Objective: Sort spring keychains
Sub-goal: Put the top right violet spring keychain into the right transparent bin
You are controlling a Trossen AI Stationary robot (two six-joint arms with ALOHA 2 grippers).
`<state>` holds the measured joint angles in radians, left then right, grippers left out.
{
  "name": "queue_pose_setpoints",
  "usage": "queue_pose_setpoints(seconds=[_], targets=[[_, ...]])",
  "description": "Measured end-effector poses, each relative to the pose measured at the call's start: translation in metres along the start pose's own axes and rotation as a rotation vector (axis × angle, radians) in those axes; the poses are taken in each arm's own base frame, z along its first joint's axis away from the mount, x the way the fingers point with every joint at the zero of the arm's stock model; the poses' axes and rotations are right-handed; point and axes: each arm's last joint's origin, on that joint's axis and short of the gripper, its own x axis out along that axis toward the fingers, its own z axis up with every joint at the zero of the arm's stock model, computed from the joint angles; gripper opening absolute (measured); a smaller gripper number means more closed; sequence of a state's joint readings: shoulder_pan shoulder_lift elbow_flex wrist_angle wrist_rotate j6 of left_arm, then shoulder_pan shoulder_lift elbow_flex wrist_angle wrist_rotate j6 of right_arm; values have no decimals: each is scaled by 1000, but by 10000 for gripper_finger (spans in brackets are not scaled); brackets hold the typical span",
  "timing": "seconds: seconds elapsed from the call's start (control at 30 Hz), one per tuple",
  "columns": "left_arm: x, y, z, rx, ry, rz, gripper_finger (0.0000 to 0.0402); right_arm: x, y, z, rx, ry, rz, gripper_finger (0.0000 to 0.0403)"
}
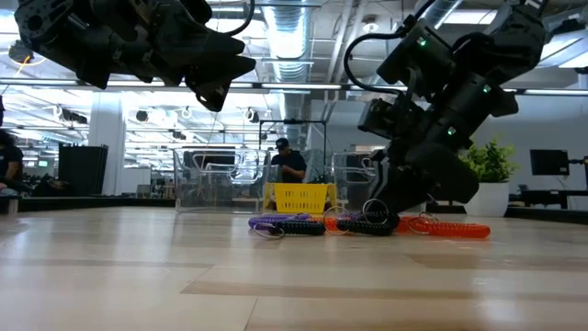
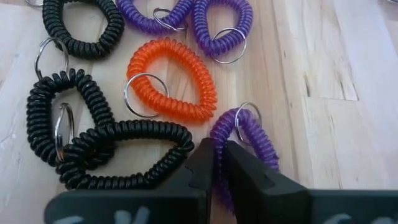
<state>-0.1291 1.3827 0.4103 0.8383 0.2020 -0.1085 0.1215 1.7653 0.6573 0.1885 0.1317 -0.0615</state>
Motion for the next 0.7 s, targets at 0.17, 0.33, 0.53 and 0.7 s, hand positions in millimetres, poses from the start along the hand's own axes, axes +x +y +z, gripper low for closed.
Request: queue_pose_setpoints(seconds=[0.17,0.33,0.53,0.7], targets=[[0,0,0,0,0,0,122,-5,-1,3,3,-16,0,20],[0,0,0,0,0,-1,122,-16,1,5,-5,-27,6,9],[0,0,0,0,0,0,122,-28,8,14,-23,-84,-58,18],[0,0,0,0,0,0,122,-38,10,19,-29,-116,-144,17]])
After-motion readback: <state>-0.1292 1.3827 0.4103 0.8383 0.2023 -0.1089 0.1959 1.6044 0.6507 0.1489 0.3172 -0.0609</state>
